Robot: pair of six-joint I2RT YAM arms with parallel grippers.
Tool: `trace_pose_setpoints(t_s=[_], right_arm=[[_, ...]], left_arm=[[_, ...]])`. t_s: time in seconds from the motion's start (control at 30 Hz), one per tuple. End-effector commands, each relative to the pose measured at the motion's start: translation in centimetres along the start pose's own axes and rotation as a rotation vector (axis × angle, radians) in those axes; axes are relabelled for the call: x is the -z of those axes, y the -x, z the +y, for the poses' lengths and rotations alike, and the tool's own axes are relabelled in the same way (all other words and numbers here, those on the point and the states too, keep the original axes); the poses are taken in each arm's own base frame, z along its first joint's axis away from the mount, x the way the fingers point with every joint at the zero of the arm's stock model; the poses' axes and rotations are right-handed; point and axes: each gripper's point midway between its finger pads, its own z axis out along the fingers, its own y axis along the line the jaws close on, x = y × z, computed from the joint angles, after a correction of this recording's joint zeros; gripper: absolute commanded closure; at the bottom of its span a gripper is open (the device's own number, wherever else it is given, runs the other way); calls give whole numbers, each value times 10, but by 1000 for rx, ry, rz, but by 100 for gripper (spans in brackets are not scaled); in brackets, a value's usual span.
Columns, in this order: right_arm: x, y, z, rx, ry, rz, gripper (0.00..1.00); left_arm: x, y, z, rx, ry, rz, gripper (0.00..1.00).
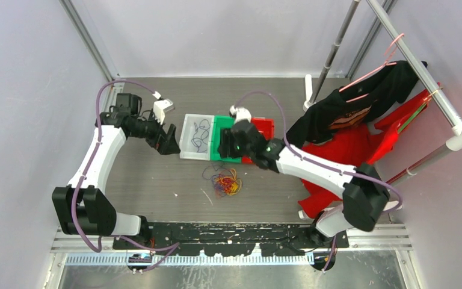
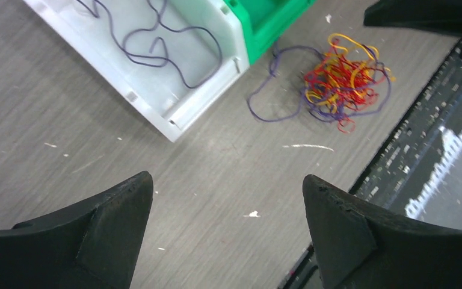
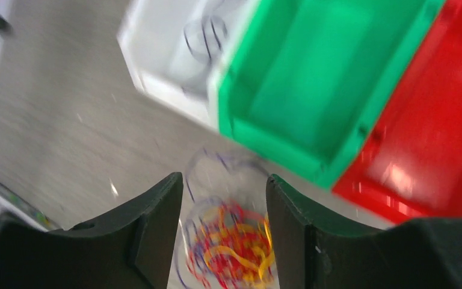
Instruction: Untangle the cables
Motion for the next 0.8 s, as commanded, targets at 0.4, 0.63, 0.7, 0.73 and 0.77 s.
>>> trace_pose_setpoints(t_s=[0.4, 0.63, 0.7, 0.73, 0.77], right_arm=[[16, -133, 9, 23, 114, 291, 67], [17, -96, 65, 51, 259, 224, 99], [24, -84, 83, 46, 319, 204, 99], [27, -77, 91, 44, 346, 194, 99], [31, -72, 96, 45, 367, 187, 99]], left_arm=[[24, -21, -48, -13, -153, 61, 6], [26, -24, -56, -3, -171, 61, 4], [27, -24, -59, -6, -183, 57, 5], [28, -24, -61, -11, -192, 53, 5], [29, -25, -64, -16, -202, 50, 5]])
